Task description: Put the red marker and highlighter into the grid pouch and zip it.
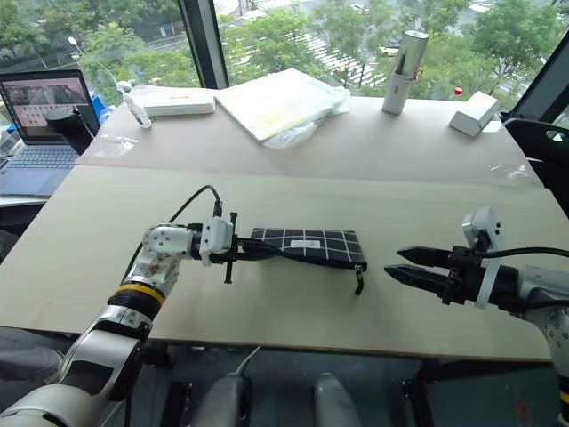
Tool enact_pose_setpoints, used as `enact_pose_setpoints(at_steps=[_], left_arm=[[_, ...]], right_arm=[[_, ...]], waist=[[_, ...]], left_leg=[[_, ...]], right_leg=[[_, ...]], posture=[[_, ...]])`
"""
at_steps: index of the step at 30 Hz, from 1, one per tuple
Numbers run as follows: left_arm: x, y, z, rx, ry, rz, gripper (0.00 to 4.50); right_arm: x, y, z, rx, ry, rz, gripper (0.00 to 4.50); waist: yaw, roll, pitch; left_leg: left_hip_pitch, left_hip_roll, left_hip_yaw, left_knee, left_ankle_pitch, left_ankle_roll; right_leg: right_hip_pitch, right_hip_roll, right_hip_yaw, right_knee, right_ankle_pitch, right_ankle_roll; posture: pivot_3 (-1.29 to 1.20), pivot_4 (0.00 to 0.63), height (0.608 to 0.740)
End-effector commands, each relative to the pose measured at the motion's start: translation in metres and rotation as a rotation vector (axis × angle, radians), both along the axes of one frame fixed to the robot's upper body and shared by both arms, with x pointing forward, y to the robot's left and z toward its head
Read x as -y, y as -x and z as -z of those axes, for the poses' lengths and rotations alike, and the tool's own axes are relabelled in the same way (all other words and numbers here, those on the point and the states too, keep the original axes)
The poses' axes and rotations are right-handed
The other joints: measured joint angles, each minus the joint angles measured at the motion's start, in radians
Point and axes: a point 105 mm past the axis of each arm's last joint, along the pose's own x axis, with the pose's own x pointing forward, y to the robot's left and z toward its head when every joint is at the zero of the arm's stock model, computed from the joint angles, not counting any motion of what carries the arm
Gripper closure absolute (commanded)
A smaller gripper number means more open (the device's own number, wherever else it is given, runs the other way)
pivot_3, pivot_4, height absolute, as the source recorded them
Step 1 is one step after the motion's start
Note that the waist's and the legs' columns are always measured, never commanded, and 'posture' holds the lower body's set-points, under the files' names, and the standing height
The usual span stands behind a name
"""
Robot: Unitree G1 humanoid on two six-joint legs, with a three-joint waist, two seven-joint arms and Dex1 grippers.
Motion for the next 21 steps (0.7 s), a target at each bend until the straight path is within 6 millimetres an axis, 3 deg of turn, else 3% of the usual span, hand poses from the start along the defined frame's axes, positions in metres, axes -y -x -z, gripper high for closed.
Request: enact_pose_setpoints(at_steps=[1,8,15,18,21], left_arm=[[0.005,0.015,-0.007,-0.081,0.055,0.087,2.55],[-0.004,0.024,-0.019,-0.2,0.15,0.013,0.09],[-0.025,0.027,-0.038,-0.442,0.27,-0.217,0.09],[-0.066,0.025,-0.03,-0.47,0.295,-0.474,0.09],[-0.088,0.03,-0.034,-0.482,0.358,-0.594,0.09]], right_arm=[[0.002,0.001,-0.008,0.038,0.007,0.015,1.21],[0.009,-0.007,-0.008,0.036,0.013,0.03,1.21],[0.017,-0.018,-0.005,0.041,0.018,0.054,1.21],[0.019,-0.025,0.001,0.037,0.004,0.072,1.21],[0.021,-0.03,0.007,0.029,-0.004,0.082,1.21]], waist=[[-0.002,0.0,0.0],[-0.009,0.0,0.0],[-0.014,0.0,0.0],[-0.014,0.0,0.0],[-0.018,0.0,0.0]], left_leg=[[0.0,0.0,0.0,0.0,0.0,0.0],[0.0,0.0,-0.001,0.001,0.0,0.0],[0.0,0.0,-0.002,0.001,0.0,0.0],[0.0,0.0,-0.002,0.001,0.0,0.0],[0.001,0.001,-0.002,0.0,0.0,0.001]], right_leg=[[0.0,0.0,0.0,0.0,0.0,0.0],[0.0,0.0,0.0,0.001,0.0,0.0],[0.0,0.0,0.0,0.002,0.0,0.0],[0.0,0.0,0.0,0.002,0.0,0.001],[0.0,0.0,0.0,0.002,-0.001,0.0]], posture=[[0.0,0.15,0.739],[0.0,0.15,0.739],[0.0,0.15,0.739],[0.0,0.15,0.739],[0.0,0.15,0.739]])
